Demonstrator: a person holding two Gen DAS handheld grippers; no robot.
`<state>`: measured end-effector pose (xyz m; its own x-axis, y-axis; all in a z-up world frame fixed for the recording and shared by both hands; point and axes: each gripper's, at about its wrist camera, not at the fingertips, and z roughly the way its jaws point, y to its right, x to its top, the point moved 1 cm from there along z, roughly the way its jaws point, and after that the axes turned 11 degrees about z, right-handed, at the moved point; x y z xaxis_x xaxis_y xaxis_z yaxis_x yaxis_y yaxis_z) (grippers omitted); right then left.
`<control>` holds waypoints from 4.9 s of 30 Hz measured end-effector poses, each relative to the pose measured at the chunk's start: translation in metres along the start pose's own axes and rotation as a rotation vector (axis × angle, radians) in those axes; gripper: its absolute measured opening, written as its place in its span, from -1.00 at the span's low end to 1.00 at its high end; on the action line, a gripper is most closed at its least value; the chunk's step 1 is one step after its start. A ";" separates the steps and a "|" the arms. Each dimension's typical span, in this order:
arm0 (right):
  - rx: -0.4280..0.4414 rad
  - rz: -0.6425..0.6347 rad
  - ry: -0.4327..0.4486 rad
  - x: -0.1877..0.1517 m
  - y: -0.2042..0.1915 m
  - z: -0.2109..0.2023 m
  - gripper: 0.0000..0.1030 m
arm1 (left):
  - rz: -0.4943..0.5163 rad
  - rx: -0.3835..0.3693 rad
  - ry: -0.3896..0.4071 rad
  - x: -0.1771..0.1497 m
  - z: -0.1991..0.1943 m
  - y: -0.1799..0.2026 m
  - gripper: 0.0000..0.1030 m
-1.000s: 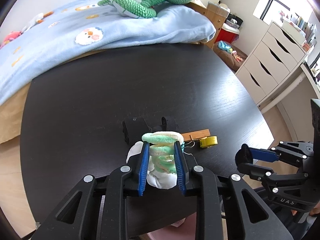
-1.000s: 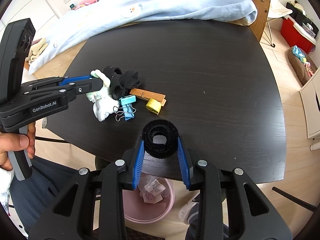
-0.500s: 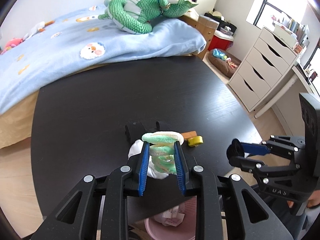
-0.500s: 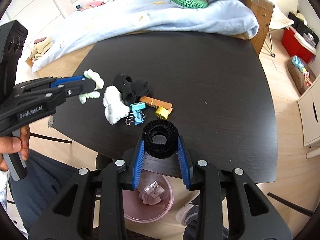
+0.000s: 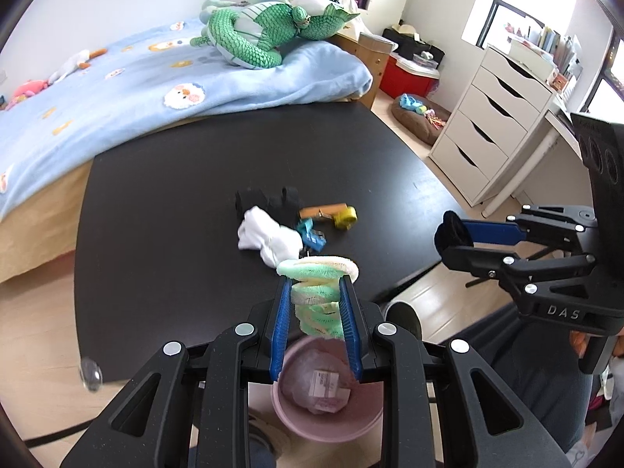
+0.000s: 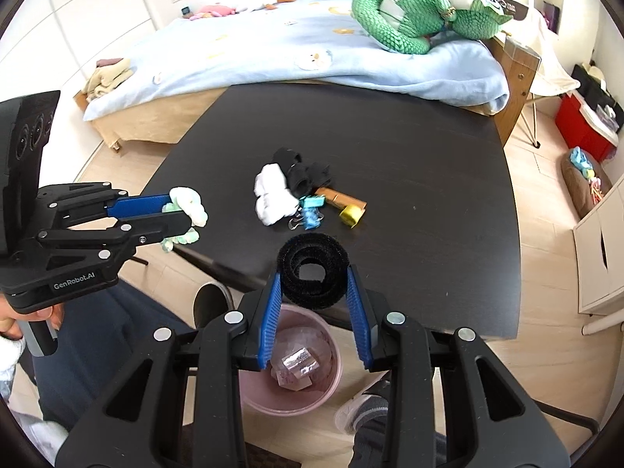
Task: Collect trash
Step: 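Carry the sock bundle and black roll over the wastebasket with both tools, then open both tools to drop the sock bundle and roll into the wastebasket, then move both tools back over the remaining items on the table, then bring the right tool to the yellow tape roll while the left tool approaches the white socks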
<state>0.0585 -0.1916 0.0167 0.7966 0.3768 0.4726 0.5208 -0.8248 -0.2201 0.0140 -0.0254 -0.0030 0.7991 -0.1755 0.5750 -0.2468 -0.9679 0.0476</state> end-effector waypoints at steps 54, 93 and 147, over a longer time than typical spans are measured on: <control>-0.017 0.012 -0.016 -0.067 -0.009 -0.018 0.83 | 0.018 -0.031 -0.018 -0.062 -0.035 0.041 -0.51; -0.007 0.101 0.020 -0.070 0.017 -0.032 0.92 | 0.003 0.021 -0.015 -0.058 -0.023 0.041 0.85; -0.024 0.107 -0.134 0.060 0.039 0.128 0.49 | -0.132 0.029 0.011 -0.028 0.011 -0.023 0.85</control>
<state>0.1656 -0.1468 -0.0730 0.8815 0.3381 0.3296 0.4249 -0.8725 -0.2412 0.0040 -0.0004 -0.0292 0.8174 -0.0443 0.5744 -0.1236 -0.9873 0.0997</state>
